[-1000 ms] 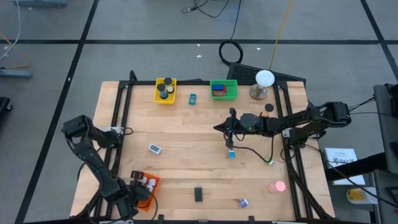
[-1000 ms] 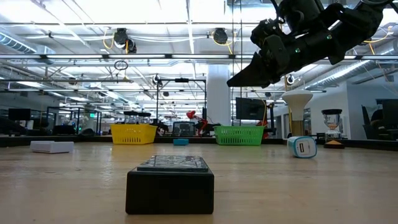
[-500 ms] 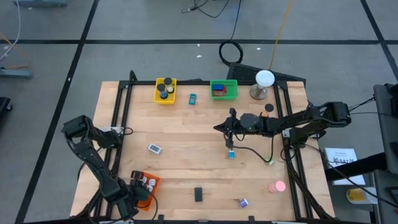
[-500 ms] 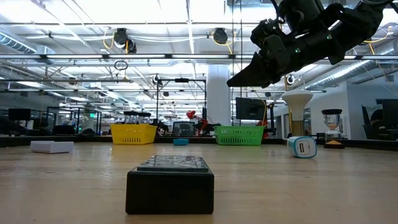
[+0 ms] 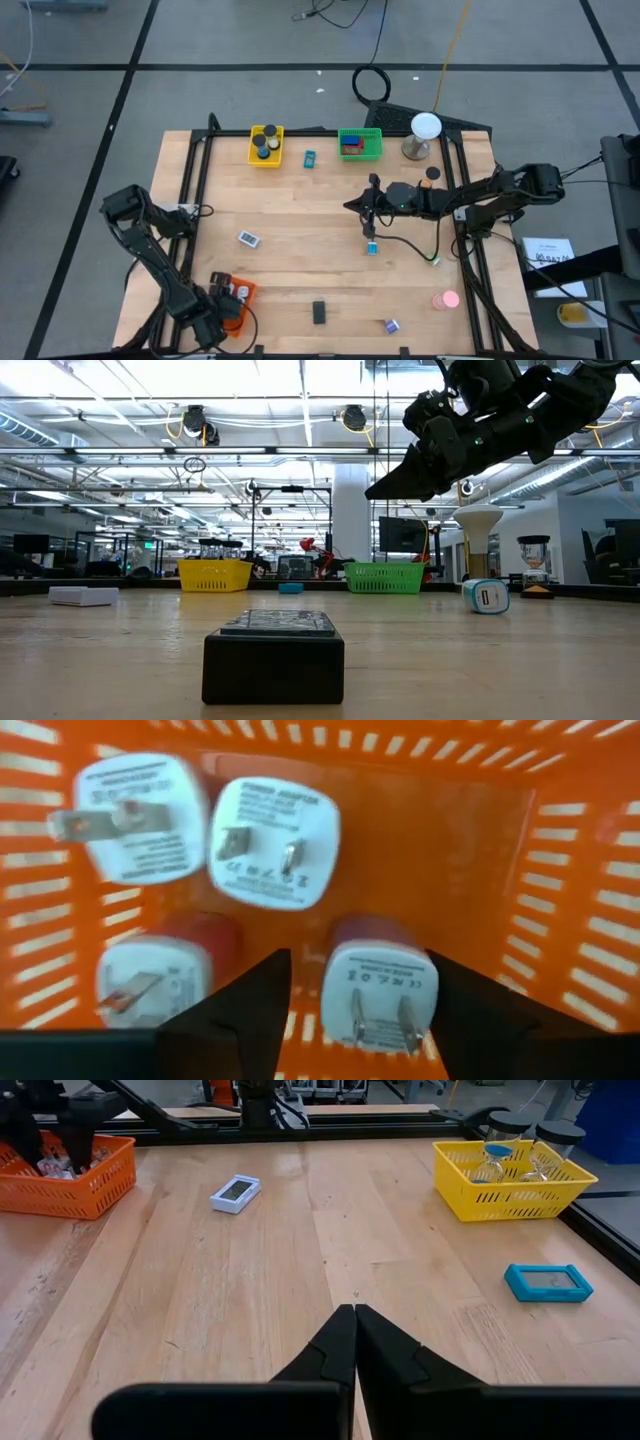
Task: Pick & Place Office items
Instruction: Put the top purple charger adapter into the orange bin
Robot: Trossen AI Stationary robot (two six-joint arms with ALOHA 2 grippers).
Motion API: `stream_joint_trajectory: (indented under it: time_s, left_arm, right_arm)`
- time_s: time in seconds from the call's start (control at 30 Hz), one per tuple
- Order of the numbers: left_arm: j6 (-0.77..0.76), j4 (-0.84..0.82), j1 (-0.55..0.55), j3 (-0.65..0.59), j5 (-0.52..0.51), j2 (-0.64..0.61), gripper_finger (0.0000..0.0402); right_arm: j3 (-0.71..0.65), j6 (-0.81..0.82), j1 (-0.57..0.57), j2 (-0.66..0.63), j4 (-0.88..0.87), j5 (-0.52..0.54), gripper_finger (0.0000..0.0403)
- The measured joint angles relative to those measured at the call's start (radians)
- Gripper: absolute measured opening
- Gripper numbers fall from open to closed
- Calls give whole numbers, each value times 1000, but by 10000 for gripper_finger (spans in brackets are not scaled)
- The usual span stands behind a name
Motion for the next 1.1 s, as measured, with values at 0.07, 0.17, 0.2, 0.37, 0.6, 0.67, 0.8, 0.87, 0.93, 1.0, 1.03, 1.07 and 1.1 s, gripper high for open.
stream_joint_trajectory:
  time_s: [0.07, 0.17, 0.2, 0.37, 0.6, 0.67, 0.8, 0.87, 0.93, 1.0, 1.03, 1.07, 1.1]
  left_arm:
    - [8, -29, 0, 13, -1, 0, 225]
    - [22, -47, 0, 31, -13, 0, 227]
    - [23, -50, 0, 36, -15, 0, 227]
    - [24, -65, 0, 40, -30, -1, 227]
    - [33, -65, -7, 40, -48, -1, 228]
    - [34, -65, -8, 40, -55, -1, 228]
    - [14, -66, -9, 40, -49, -1, 228]
    - [2, -65, -9, 40, -28, -1, 228]
    - [-6, -66, -9, 41, -6, -1, 228]
    - [-7, -68, -14, 48, -1, -1, 228]
    - [-1, -73, -16, 57, -2, -1, 228]
    - [5, -79, -17, 66, -5, -1, 228]
    - [9, -91, -19, 78, -11, -1, 228]
  right_arm:
    - [0, 0, 0, 0, 0, 0, 0]
    - [0, 0, 0, 0, 0, 0, 0]
    - [0, 0, 0, 0, 0, 0, 0]
    - [0, 0, 0, 0, 0, 0, 0]
    - [0, 0, 0, 0, 0, -1, 0]
    - [0, 0, 0, 0, 0, -1, 0]
    - [0, 0, 0, 0, 0, -1, 0]
    - [0, 0, 0, 0, -1, -3, 0]
    - [0, 0, 0, 0, 0, -4, 0]
    - [0, 0, 0, 0, -1, -4, 0]
    - [0, 0, 0, 0, -1, -4, 0]
    - [0, 0, 0, 0, -1, -4, 0]
    - [0, 0, 0, 0, -1, -4, 0]
